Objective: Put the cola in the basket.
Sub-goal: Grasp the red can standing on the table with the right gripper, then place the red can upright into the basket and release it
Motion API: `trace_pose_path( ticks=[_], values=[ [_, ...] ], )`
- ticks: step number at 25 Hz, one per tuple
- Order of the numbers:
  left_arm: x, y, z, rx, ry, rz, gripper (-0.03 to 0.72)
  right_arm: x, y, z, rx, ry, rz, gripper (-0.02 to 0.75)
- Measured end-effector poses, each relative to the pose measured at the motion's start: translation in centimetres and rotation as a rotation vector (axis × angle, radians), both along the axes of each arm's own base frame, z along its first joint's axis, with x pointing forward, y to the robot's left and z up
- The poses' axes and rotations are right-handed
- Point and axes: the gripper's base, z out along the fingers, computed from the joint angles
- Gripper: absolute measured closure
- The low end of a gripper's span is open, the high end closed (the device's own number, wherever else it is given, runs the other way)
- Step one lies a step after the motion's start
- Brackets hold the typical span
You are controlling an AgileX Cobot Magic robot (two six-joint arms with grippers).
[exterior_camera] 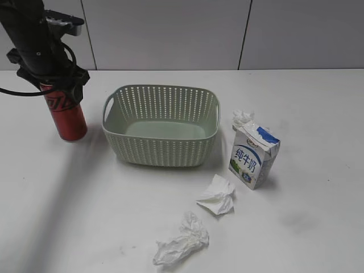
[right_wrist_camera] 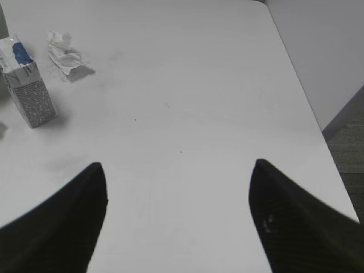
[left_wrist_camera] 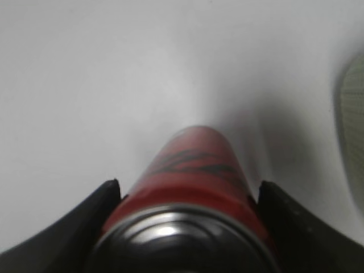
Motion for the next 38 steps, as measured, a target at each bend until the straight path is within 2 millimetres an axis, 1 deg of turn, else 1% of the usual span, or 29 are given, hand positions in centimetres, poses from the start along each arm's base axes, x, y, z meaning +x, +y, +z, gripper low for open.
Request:
trace_pose_path(
  ticks=[1, 2, 7, 10, 12, 15, 19, 22, 24, 26, 30, 32, 34, 36, 38],
  values=[
    [0.0, 0.0, 0.0, -0.005, 0.003, 0.002, 0.148, 0.0, 0.0, 0.0, 0.0, 0.0, 0.0, 0.15],
    [-0.1, 0.0, 0.0, -0.002, 0.007, 0.001, 0.156, 0.0, 0.0, 0.0, 0.0, 0.0, 0.0, 0.15],
    [-0.4, 0.1, 0.2, 0.004, 0.03, 0.0, 0.156, 0.0, 0.0, 0.0, 0.0, 0.0, 0.0, 0.15],
    [-0.7, 0.2, 0.9, 0.006, 0.033, -0.001, 0.156, 0.0, 0.0, 0.0, 0.0, 0.0, 0.0, 0.15],
    [-1.1, 0.3, 2.2, -0.001, 0.008, 0.0, 0.156, 0.0, 0.0, 0.0, 0.0, 0.0, 0.0, 0.15],
    [-1.9, 0.3, 4.9, -0.038, -0.049, 0.004, 0.156, 0.0, 0.0, 0.0, 0.0, 0.0, 0.0, 0.15],
    [-3.6, -0.5, 8.5, -0.075, -0.129, -0.033, 0.156, 0.0, 0.0, 0.0, 0.0, 0.0, 0.0, 0.15],
    [-5.1, -1.9, 10.6, -0.081, -0.184, -0.104, 0.156, 0.0, 0.0, 0.0, 0.0, 0.0, 0.0, 0.15],
    [-6.3, -3.3, 11.8, -0.092, -0.214, -0.154, 0.156, 0.0, 0.0, 0.0, 0.0, 0.0, 0.0, 0.15],
    [-7.1, -4.8, 12.5, -0.102, -0.23, -0.206, 0.156, 0.0, 0.0, 0.0, 0.0, 0.0, 0.0, 0.15],
    [-8.9, -9.0, 13.4, -0.13, -0.274, -0.332, 0.156, 0.0, 0.0, 0.0, 0.0, 0.0, 0.0, 0.15],
    [-9.6, -11.0, 13.2, -0.154, -0.299, -0.385, 0.156, 0.0, 0.0, 0.0, 0.0, 0.0, 0.0, 0.15],
    [-9.7, -12.6, 12.5, -0.171, -0.309, -0.415, 0.156, 0.0, 0.0, 0.0, 0.0, 0.0, 0.0, 0.15],
    [-9.3, -13.7, 11.1, -0.169, -0.296, -0.43, 0.156, 0.0, 0.0, 0.0, 0.0, 0.0, 0.0, 0.15],
    [-8.5, -14.5, 9.2, -0.156, -0.267, -0.432, 0.156, 0.0, 0.0, 0.0, 0.0, 0.0, 0.0, 0.15]
  ],
)
